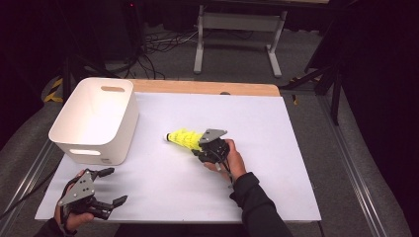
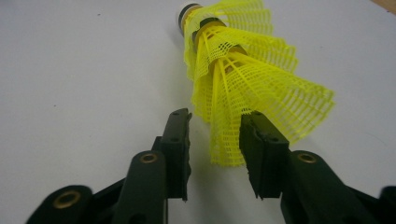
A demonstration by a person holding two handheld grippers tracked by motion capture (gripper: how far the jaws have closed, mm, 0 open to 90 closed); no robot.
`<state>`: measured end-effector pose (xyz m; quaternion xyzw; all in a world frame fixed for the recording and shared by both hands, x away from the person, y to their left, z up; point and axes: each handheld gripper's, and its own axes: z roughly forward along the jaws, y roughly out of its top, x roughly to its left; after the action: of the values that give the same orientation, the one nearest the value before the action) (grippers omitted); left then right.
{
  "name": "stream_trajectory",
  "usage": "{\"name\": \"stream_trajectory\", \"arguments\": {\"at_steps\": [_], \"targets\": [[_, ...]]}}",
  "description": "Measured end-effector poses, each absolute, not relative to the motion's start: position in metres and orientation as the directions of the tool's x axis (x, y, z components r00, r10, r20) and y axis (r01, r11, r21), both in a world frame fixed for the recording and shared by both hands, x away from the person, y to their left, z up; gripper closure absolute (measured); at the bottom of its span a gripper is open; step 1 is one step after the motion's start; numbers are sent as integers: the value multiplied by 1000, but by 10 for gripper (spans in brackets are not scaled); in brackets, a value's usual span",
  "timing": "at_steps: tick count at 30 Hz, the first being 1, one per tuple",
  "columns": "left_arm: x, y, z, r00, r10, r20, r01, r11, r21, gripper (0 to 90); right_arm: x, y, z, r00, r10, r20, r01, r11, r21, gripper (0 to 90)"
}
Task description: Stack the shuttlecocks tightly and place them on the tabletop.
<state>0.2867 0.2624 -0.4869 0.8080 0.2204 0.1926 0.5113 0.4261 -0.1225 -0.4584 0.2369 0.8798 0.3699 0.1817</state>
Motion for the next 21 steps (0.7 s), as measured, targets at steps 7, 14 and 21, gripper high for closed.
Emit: {"name": "stream_trajectory", "arguments": {"at_steps": [7, 14, 21], "targets": [[287, 262, -487, 827, 556, 83, 164, -379, 911, 39, 421, -130, -452, -808, 576, -123, 299, 582, 756, 420], [286, 263, -486, 826, 556, 90, 156, -380, 912, 39, 413, -141, -440, -792, 597, -124, 280, 536, 797, 318], [286, 263, -486, 826, 556, 91, 156, -380, 912, 39, 405, -146, -431, -782, 606, -147, 254, 525, 813, 278]]}}
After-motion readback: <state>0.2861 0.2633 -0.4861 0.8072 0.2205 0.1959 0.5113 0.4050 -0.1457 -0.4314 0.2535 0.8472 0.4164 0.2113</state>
